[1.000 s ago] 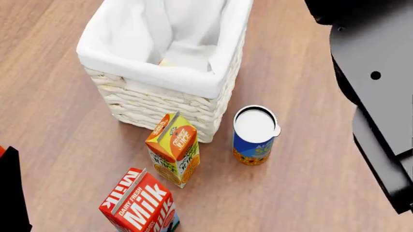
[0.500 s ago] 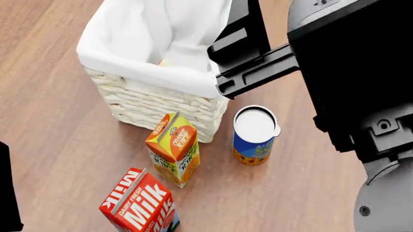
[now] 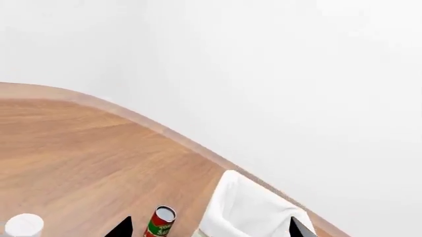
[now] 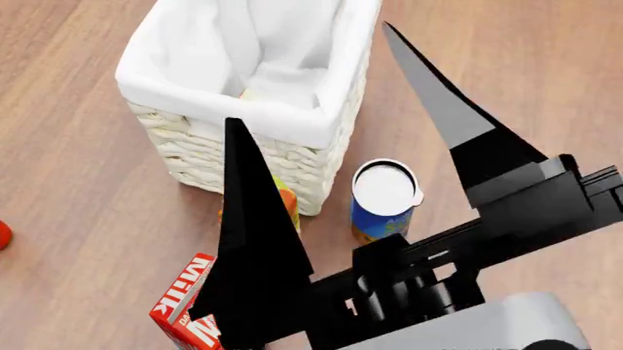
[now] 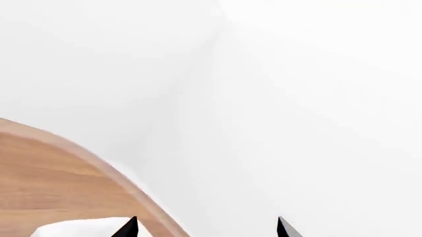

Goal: Pick up the butter and put it in the basket.

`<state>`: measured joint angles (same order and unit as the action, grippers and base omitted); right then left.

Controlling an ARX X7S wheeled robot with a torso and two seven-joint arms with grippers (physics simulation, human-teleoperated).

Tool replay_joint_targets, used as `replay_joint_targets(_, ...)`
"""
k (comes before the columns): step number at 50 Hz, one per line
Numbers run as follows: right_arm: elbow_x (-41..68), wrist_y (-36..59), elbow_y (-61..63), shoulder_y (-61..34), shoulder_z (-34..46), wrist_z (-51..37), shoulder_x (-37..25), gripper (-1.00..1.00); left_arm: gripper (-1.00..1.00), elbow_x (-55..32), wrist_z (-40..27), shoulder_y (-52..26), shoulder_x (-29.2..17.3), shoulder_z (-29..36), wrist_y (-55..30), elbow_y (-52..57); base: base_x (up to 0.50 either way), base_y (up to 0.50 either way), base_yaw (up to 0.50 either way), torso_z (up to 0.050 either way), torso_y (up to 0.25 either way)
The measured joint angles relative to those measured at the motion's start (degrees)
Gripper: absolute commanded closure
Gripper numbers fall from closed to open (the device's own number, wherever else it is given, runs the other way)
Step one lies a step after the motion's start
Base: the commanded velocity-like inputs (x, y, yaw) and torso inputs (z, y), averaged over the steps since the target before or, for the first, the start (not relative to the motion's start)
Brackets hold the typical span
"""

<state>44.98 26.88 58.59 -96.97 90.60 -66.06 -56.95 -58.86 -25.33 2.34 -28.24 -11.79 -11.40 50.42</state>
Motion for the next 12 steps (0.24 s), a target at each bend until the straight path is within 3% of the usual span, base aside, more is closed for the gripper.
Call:
replay_joint_targets(5,-0.4,-5.9,0.6,-11.5,19.3,-9.4,0.3,-1.0,-1.0,-0.9,0.4,0.0,-0.4,-1.6,1.2,-0.1,0.0,0.0,0.0,0.0,0.0)
replay_joint_targets(12,-1.0,-9.0,1.0,-18.6,32.7,-16.7,0.2,-1.0,-1.0,-1.7,1.0,0.3,-0.9,-3.2,2.5,0.1,0.0,0.0,0.0,0.0,0.0)
